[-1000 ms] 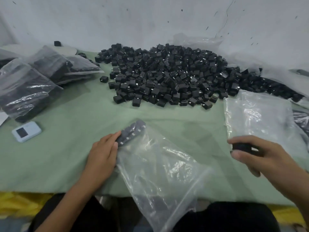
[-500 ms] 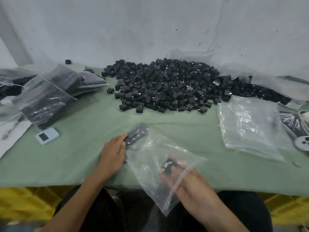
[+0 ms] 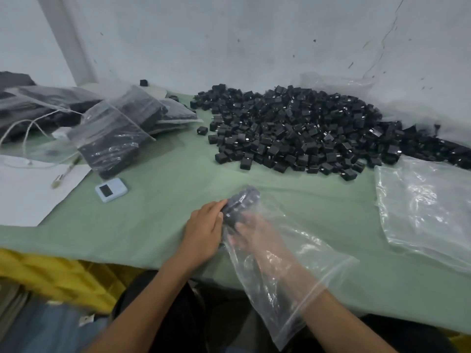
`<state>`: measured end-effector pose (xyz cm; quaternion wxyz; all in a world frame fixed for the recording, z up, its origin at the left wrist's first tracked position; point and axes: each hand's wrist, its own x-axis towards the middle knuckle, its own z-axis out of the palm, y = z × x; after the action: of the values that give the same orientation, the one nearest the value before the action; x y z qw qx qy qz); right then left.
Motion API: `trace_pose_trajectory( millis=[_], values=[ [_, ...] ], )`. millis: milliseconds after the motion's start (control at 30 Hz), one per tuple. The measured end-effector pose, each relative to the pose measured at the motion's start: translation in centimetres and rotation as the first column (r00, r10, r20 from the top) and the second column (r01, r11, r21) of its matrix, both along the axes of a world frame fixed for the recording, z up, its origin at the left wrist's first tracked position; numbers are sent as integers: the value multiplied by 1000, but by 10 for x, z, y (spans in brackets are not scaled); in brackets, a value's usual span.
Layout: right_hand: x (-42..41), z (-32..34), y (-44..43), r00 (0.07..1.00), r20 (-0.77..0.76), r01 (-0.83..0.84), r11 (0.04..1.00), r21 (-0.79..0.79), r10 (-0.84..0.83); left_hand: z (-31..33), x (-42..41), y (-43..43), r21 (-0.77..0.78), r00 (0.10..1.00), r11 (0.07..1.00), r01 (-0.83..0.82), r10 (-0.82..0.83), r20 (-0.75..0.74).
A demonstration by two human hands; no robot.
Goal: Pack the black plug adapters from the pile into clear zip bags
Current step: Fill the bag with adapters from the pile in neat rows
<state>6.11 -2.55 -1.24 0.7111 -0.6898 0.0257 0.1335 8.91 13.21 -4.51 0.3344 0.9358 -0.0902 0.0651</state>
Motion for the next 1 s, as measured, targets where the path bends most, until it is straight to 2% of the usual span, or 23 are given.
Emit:
trace_pose_trajectory(
  millis=[67, 100, 267, 367, 467, 500, 633, 767, 867, 1000],
  values=[
    [1, -8, 4, 994, 107, 11, 952, -307, 23, -1, 1, 0, -8, 1000, 1000, 2, -2, 7],
    [2, -14, 4, 990, 135, 25, 920, -391, 31, -1, 1, 0, -11, 1000, 1000, 0, 0, 6],
    [-1, -26, 1, 988, 145, 14, 915, -404, 49, 0, -1, 0, -25, 1000, 1000, 9, -8, 12],
    [-1, -20, -2, 971, 180, -63, 895, -442, 157, 0, 0, 1, -45, 1000, 999, 15, -14, 20],
    [3, -22, -4, 950, 234, -66, 866, -496, 206, -1, 1, 2, -64, 999, 998, 29, -27, 31],
    [3, -21, -4, 948, 240, -62, 861, -505, 209, -1, 2, 2, -84, 999, 996, 29, -26, 31],
    [-3, -24, -3, 971, 218, -24, 942, -334, 102, 0, 5, 11, -324, 995, 946, -7, -25, -96],
    [-10, -23, -5, 967, 222, -58, 954, -295, 128, -1, 1, 16, -264, 996, 964, 22, -43, -74],
    [-8, -21, -5, 966, 225, -50, 948, -315, 126, -1, -1, 16, -279, 998, 960, -3, -17, -67],
    [-8, -25, -2, 981, 180, -15, 942, -334, 79, -4, -5, 19, -226, 994, 969, -104, 107, 3]
  ],
)
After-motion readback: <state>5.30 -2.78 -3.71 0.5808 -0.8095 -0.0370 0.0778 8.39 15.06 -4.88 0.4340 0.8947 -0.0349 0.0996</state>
